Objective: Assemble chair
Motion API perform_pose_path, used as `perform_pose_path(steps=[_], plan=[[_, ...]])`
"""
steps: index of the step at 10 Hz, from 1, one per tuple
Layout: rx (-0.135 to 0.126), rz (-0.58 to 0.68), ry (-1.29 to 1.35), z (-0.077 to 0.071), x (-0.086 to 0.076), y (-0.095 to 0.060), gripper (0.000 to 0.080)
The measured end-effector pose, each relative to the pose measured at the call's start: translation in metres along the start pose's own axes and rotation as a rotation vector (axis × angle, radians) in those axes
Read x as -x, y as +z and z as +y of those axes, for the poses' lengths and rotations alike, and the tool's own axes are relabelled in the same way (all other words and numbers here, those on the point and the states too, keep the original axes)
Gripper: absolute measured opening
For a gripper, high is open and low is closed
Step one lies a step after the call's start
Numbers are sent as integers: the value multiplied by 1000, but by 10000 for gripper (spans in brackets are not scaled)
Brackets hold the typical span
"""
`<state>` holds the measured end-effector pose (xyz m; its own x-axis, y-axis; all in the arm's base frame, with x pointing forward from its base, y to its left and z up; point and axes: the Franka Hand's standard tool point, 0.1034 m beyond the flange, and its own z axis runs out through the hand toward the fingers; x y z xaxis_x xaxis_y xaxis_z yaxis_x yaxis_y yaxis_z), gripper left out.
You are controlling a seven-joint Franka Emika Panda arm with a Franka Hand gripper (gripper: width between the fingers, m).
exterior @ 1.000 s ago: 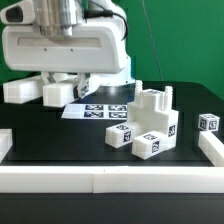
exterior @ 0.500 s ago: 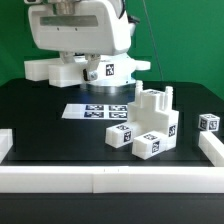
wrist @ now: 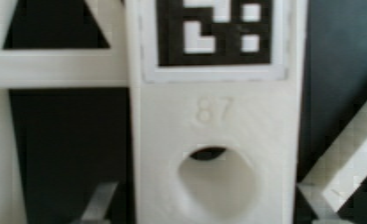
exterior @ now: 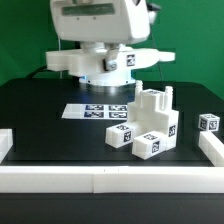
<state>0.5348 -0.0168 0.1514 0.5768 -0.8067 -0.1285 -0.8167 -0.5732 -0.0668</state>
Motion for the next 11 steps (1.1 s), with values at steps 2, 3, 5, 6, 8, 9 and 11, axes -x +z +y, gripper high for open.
perform_pose_path(steps=[2,3,5,6,8,9,11], plan=[[9,-5,2,-13,18,6,289],[11,-5,-1,-11,16,6,289],[13,-6,-2,-11,17,7,289],[11,-2,-5,-10,18,8,289],[12,5,-42,-14,32,12,289],[15,2,-99,-18,39,15,289],[22,-8,-131,-22,45,19,289]])
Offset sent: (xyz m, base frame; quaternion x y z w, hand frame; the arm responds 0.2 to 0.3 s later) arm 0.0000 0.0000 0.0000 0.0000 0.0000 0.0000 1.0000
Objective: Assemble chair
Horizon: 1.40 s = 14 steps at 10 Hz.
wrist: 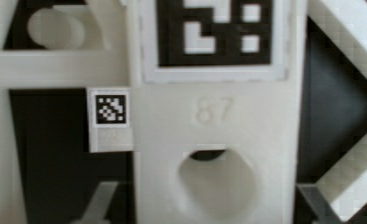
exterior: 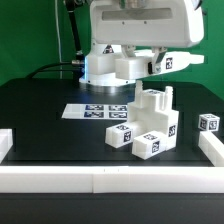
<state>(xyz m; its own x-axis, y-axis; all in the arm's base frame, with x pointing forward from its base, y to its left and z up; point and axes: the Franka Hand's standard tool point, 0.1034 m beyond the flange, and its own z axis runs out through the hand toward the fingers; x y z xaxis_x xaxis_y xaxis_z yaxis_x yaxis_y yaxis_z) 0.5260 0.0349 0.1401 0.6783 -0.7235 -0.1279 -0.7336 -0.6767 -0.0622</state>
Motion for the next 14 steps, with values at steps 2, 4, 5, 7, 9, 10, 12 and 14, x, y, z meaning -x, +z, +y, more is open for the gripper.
perform_pose_path(steps=[2,4,5,7,9,10,12,14], plan=[[2,0,1,1,-1,1,289],[4,0,1,2,-1,3,289],[6,5,2,2,-2,5,289],[9,3,-2,-2,3,7,289],[17,17,4,-10,10,22,289],[21,18,-1,-11,12,26,289],[21,18,0,-10,11,26,289],[22,19,0,-11,12,26,289]])
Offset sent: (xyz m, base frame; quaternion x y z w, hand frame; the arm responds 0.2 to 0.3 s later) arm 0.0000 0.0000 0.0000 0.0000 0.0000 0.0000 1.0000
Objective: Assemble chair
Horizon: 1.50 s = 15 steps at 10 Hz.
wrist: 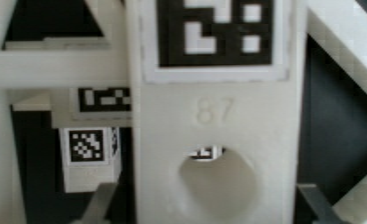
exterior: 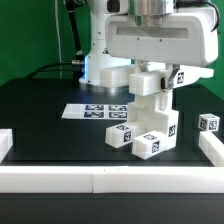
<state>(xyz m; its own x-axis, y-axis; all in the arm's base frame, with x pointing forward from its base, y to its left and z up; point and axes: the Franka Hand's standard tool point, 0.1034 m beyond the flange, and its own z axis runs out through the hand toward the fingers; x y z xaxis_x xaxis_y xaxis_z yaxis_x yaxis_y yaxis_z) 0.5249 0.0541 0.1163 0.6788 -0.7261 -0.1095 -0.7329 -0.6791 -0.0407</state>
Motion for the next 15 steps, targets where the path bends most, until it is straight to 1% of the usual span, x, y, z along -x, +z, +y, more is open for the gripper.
perform_pose_path(steps=[4,6,15], plan=[[1,-1,-11,-6,8,1,289],[1,0,-14,-7,9,1,289],[-6,11,-11,-8,7,1,289]])
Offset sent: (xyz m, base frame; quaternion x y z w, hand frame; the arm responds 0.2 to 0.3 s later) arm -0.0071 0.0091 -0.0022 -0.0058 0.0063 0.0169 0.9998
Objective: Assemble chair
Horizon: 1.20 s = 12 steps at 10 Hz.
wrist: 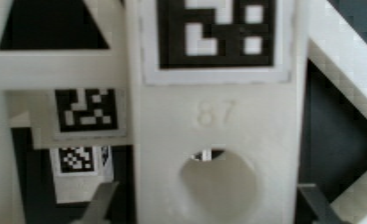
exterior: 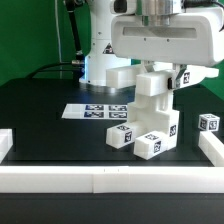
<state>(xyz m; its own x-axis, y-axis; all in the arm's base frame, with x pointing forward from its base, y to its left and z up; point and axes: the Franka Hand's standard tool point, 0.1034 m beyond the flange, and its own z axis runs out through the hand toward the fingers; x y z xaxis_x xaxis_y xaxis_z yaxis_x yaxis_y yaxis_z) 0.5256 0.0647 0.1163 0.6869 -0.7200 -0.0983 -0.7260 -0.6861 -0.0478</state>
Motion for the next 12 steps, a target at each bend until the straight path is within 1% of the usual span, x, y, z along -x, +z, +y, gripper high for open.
perform_pose_path(steps=[5,12], plan=[[-21,27,2,1,3,0,289],[-20,28,-6,0,5,0,289]])
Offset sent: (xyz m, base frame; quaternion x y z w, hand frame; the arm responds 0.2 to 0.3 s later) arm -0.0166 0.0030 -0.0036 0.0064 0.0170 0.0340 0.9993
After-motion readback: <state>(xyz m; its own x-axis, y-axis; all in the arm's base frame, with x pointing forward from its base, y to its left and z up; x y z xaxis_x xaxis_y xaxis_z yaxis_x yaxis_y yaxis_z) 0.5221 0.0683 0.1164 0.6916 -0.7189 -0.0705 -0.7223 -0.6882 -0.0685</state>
